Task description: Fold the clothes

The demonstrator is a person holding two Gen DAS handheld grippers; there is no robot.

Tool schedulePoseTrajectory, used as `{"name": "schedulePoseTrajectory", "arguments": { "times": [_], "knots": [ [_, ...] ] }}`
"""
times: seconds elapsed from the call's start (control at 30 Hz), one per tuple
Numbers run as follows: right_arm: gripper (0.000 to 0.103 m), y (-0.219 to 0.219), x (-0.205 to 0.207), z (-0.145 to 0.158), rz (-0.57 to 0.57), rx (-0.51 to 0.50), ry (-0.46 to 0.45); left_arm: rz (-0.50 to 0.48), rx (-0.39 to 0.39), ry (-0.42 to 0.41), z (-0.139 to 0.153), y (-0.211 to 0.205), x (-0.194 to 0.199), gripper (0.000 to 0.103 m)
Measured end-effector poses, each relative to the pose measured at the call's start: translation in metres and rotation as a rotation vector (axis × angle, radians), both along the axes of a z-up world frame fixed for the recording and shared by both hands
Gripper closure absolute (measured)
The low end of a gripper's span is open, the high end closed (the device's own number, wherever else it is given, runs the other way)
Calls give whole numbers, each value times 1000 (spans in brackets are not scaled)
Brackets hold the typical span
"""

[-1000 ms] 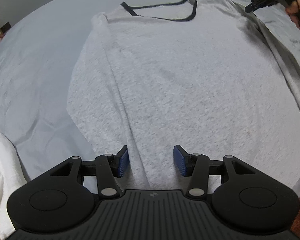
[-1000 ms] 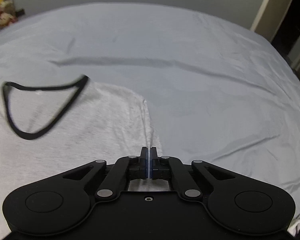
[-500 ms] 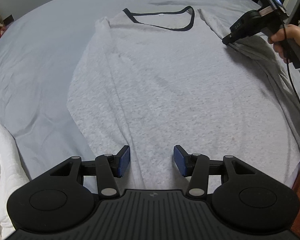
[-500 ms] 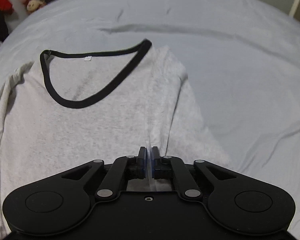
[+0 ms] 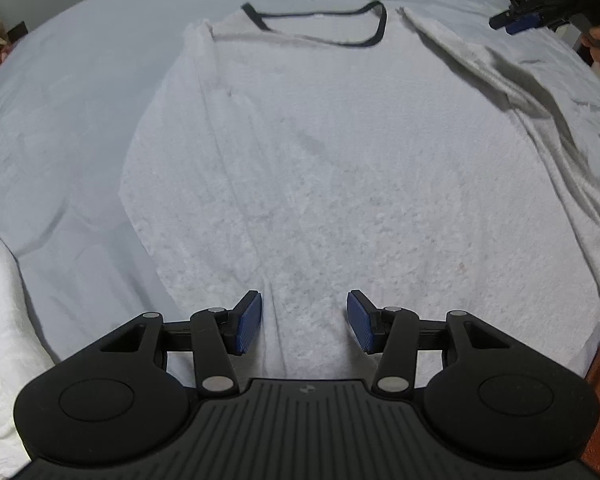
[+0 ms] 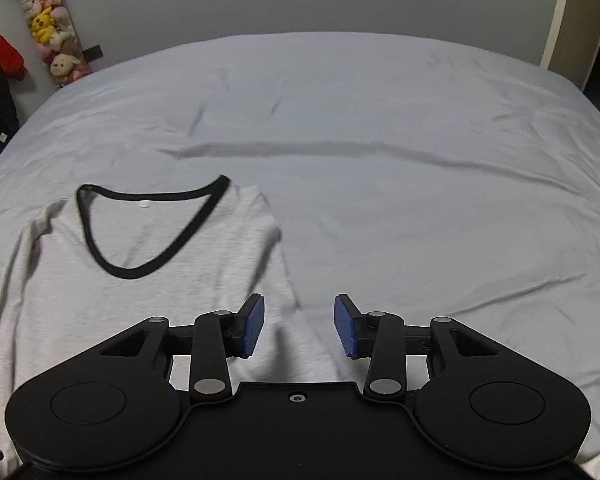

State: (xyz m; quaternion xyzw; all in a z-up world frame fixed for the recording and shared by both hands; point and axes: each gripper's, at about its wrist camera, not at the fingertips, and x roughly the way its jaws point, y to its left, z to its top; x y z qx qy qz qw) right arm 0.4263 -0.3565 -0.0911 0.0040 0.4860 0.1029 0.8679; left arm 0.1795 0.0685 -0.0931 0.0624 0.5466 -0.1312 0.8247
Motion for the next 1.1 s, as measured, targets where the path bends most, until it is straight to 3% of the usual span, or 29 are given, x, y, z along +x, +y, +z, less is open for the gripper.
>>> {"name": "schedulePoseTrajectory", "arguments": {
  "times": [0.33, 0.4, 0.43, 0.57, 0.67, 0.73, 0.8, 0.93, 1.1],
  "knots": [
    [66, 20, 48, -71, 32, 65, 127, -3, 8, 20, -12, -1, 6, 54],
    [76, 24, 48, -79, 41, 72, 136, -10, 11, 20, -13, -3, 7, 53],
    [97, 26, 46, -80, 43, 58, 125, -15, 14, 19, -13, -3, 6, 52],
    [99, 35, 43, -70, 47, -106, 2, -34, 19, 15, -15, -2, 3, 52],
    [103, 13, 57, -67, -89, -220, -50, -25, 8, 16, -16, 0, 3, 52],
    [103, -16, 68, -68, -177, -139, -15, -25, 12, 17, -16, -1, 4, 52],
    [103, -29, 69, -67, -185, -60, -6, -29, 17, 19, -17, -2, 3, 52],
    [101, -32, 59, -58, -128, 2, -12, -29, 18, 25, -15, -2, 3, 52],
    [91, -20, 23, -38, -27, 44, -15, -6, 19, 21, -11, -3, 1, 52]
  ]
}}
